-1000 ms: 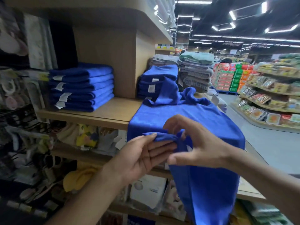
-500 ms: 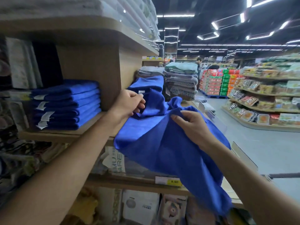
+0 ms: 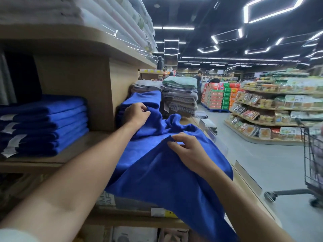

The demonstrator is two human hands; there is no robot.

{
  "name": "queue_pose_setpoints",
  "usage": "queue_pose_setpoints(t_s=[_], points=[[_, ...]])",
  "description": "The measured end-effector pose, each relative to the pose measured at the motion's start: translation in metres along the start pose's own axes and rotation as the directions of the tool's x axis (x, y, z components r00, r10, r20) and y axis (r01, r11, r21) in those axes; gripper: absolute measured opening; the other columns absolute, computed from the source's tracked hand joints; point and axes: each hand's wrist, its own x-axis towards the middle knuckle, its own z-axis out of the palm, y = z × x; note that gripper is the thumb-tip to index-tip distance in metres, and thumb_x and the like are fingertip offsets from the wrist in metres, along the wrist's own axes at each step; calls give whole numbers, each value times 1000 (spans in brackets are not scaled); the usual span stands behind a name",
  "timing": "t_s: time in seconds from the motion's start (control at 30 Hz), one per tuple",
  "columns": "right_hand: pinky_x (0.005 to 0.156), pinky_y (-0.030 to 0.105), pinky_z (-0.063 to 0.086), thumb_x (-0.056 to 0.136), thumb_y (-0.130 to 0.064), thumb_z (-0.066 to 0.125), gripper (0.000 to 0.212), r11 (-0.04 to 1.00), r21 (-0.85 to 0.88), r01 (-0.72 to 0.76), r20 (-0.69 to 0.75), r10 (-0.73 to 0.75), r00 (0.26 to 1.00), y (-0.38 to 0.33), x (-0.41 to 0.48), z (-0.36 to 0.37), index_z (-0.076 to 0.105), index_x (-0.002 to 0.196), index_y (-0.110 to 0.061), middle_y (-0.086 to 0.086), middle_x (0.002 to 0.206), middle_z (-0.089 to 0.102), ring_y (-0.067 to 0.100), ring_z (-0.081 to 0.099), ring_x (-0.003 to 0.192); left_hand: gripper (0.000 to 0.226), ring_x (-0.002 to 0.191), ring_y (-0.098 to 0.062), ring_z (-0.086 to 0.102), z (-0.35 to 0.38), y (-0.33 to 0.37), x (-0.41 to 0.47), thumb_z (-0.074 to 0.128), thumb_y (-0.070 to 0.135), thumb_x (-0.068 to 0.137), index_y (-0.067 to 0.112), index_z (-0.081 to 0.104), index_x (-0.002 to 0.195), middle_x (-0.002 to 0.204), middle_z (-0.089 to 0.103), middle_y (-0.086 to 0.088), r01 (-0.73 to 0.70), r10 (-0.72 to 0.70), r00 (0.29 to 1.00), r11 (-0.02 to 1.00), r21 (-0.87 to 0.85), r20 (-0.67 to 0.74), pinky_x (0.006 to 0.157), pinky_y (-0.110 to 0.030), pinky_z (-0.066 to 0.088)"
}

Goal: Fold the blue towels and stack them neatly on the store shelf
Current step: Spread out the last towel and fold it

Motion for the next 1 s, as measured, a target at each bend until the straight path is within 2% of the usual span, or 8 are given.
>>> queue_pose_setpoints(t_s=[0.07,0.2,0.4,0.53,0.7,0.77,0.87,1.0], points=[[67,39,49,99,-21,62,16,1000,4,13,-14,-13,1000,1,0,1,75,96,-12,10,89,69,26,58,67,8,93,-24,66,-3,6,-5,69,29,86,23,63,84,91,71,4,-75,75,997,997,-4,15,79,-36,54],[67,20,48,89,-17,76,3,994,109,27,-106,-15,994,1,0,0,76,90,-20,-2,83,72,6,58,64,7,88,-20,66,-25,26,-36,66,16,92,18,60,90,88,71,-3,-185,242,956,936,-300,165,81,-37,51],[66,20,49,84,-19,83,10,989,130,64,-204,-36,978,-1,-2,1,73,82,-19,-6,80,71,1,60,64,26,87,2,70,-53,24,-111,62,1,97,24,73,99,91,78,10,-153,413,814,830,-536,409,78,-15,54],[70,19,49,81,-17,85,15,989,79,124,-247,-101,964,-2,-3,0,73,80,-26,-3,111,66,4,63,82,28,94,-14,73,-60,23,-135,53,5,102,20,76,107,100,78,1,-126,436,763,824,-552,477,81,-27,58],[66,19,51,84,-19,83,12,988,109,107,-187,-85,979,-5,-6,1,71,80,-18,-11,97,75,-1,64,68,16,79,-11,63,-70,24,-145,65,33,98,23,77,100,88,76,-5,-174,451,740,845,-506,499,69,-35,50],[61,23,51,85,-21,82,13,991,90,96,-156,-81,984,-11,-5,0,71,79,-17,-12,83,74,3,62,61,9,82,-7,65,-74,25,-146,69,28,96,25,77,99,90,77,-3,-182,450,724,855,-485,522,71,-36,51],[62,22,48,88,-21,78,15,993,-4,119,-70,-119,990,-25,2,-9,69,76,-18,-13,75,68,2,59,64,12,81,-2,69,-85,28,-142,65,20,98,23,77,99,89,77,7,-129,438,707,852,-508,555,69,-18,50],[58,17,41,86,-15,75,11,983,-103,150,167,-131,977,-60,16,-31,68,78,-17,-17,66,62,-3,51,59,18,90,-11,71,-111,41,-124,61,20,100,12,76,105,100,78,-6,-139,448,753,824,-550,481,74,-24,56]])
